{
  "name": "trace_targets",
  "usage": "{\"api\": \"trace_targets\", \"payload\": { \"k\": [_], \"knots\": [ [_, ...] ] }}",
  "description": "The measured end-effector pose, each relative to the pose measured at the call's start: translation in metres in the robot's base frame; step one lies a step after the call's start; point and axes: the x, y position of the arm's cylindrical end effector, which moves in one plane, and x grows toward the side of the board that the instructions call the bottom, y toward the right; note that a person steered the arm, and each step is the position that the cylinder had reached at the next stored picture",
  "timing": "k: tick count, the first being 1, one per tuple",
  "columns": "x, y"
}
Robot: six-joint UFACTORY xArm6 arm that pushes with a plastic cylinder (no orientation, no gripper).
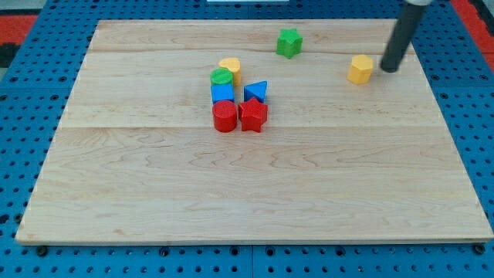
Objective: Slide the yellow hexagon to the bottom right of the yellow heart
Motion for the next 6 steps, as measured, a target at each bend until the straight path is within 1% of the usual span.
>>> {"api": "trace_targets", "payload": {
  "k": [1,2,3,4,5,6],
  "knots": [
    [0.001,-0.080],
    [0.000,-0.125],
    [-0.005,-0.151],
    [0.001,-0.170],
    [0.013,-0.178],
    [-0.009,-0.131]
  ]
}}
